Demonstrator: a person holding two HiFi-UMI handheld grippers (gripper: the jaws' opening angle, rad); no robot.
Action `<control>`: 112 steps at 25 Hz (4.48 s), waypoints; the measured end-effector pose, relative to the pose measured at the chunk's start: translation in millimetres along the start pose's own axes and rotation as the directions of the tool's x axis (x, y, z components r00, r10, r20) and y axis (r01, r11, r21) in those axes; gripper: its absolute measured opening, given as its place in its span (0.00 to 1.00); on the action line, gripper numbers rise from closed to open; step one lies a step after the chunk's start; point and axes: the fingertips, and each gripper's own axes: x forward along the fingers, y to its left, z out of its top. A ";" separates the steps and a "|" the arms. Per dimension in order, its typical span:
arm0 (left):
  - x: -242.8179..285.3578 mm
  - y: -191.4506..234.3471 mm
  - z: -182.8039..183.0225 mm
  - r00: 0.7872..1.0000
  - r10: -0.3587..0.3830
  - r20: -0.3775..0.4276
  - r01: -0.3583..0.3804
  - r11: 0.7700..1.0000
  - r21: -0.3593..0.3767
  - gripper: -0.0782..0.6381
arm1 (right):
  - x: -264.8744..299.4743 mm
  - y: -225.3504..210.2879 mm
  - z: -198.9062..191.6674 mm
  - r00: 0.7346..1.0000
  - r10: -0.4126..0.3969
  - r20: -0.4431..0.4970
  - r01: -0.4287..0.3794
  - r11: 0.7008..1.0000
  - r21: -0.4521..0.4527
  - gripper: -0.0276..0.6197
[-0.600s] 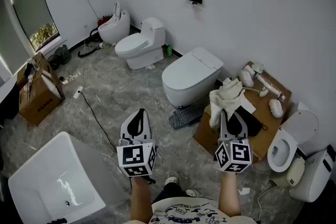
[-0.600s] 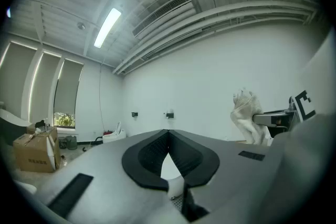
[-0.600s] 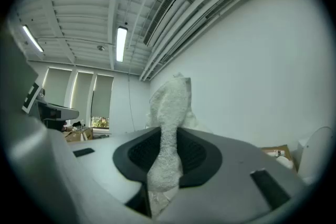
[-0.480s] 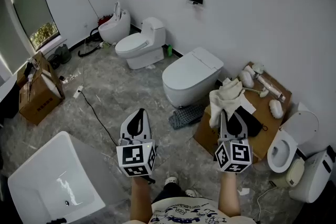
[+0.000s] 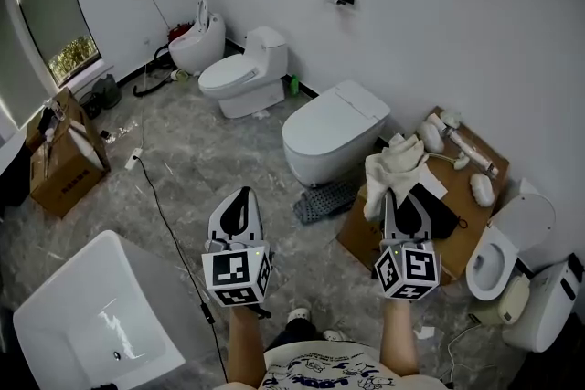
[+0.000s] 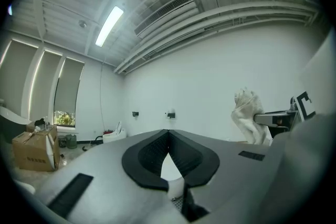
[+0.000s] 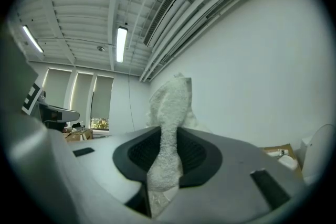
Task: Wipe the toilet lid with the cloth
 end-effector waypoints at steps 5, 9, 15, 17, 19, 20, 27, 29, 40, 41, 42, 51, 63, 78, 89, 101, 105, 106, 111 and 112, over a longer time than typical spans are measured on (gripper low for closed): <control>18.4 13.9 -2.8 1.000 -0.012 0.000 0.012 1.000 0.000 0.11 | 18.5 5.2 -3.0 1.000 -0.012 0.003 0.012 1.000 0.010 0.17; 34.0 29.1 -5.2 1.000 -0.024 0.000 0.024 1.000 0.008 0.11 | 35.1 16.8 -9.1 1.000 -0.016 0.001 0.016 1.000 0.013 0.17; 49.0 42.9 -21.5 0.999 -0.033 -0.020 0.033 0.999 0.001 0.11 | 49.8 23.6 -26.3 1.000 -0.017 -0.022 0.017 1.000 0.017 0.17; 55.4 48.4 -25.0 0.999 -0.030 -0.031 0.030 1.000 -0.004 0.11 | 57.7 24.6 -28.2 0.999 -0.015 -0.030 0.016 1.000 0.017 0.17; 63.2 54.2 -26.6 0.999 -0.027 -0.040 0.026 1.000 -0.008 0.11 | 67.2 25.9 -28.4 0.999 -0.014 -0.037 0.014 1.000 0.018 0.17; 67.0 57.2 -27.9 0.999 -0.024 -0.045 0.024 1.000 -0.010 0.11 | 71.9 26.9 -28.9 0.999 -0.012 -0.041 0.012 1.000 0.017 0.17; 102.7 74.5 -45.6 0.997 0.002 -0.072 -0.004 1.000 -0.025 0.11 | 116.0 29.8 -44.9 0.998 0.015 -0.063 -0.014 1.000 0.018 0.17; 118.4 79.9 -49.4 0.997 0.015 -0.075 -0.017 0.999 -0.030 0.11 | 136.3 28.4 -48.1 0.998 0.024 -0.064 -0.023 1.000 0.020 0.17; 244.9 122.8 -45.1 0.995 0.076 -0.071 -0.078 0.997 -0.017 0.11 | 292.3 19.3 -48.0 0.997 0.075 -0.034 -0.074 0.997 0.039 0.17; 259.4 126.7 -42.9 0.994 0.083 -0.068 -0.084 0.996 -0.016 0.11 | 308.6 17.2 -46.8 0.996 0.079 -0.030 -0.078 0.996 0.042 0.17; 274.2 130.6 -40.0 0.994 0.088 -0.065 -0.089 0.996 -0.016 0.11 | 325.2 15.6 -45.2 0.996 0.084 -0.025 -0.083 0.996 0.045 0.17; 392.7 152.1 -15.5 0.994 0.102 -0.033 -0.102 0.995 0.005 0.11 | 452.8 -0.7 -35.0 0.994 0.111 -0.002 -0.110 0.993 0.049 0.17; 484.6 170.6 -18.5 0.992 0.111 -0.058 -0.110 0.994 0.017 0.11 | 548.6 -18.8 -49.1 0.993 0.114 -0.029 -0.111 0.991 0.078 0.17; 663.9 198.7 -46.6 0.996 -0.016 -0.085 0.013 1.000 -0.025 0.11 | 686.5 -54.1 -70.2 0.999 -0.037 -0.035 0.039 0.998 0.051 0.17; 821.4 243.5 -47.5 0.989 -0.105 -0.108 0.100 0.994 -0.047 0.11 | 817.5 -64.8 -73.4 0.988 -0.145 -0.049 0.148 0.987 0.057 0.17; 946.3 237.1 -71.8 0.962 -0.216 -0.165 0.212 0.976 -0.045 0.11 | 902.3 -101.9 -110.4 0.961 -0.249 -0.120 0.257 0.964 0.064 0.17; 978.0 229.6 -84.4 0.952 -0.241 -0.187 0.237 0.970 -0.048 0.11 | 923.4 -115.3 -127.7 0.952 -0.265 -0.153 0.277 0.959 0.061 0.17; 985.3 227.9 -87.9 0.949 -0.248 -0.193 0.243 0.969 -0.049 0.11 | 928.7 -118.1 -132.0 0.950 -0.268 -0.161 0.281 0.958 0.059 0.17; 1013.3 217.5 -111.6 0.936 -0.271 -0.225 0.266 0.962 -0.055 0.11 | 948.4 -131.8 -162.1 0.938 -0.274 -0.211 0.289 0.956 0.047 0.17; 1017.7 214.8 -117.1 0.933 -0.275 -0.232 0.269 0.961 -0.056 0.11 | 950.7 -134.9 -169.4 0.935 -0.274 -0.224 0.290 0.956 0.044 0.17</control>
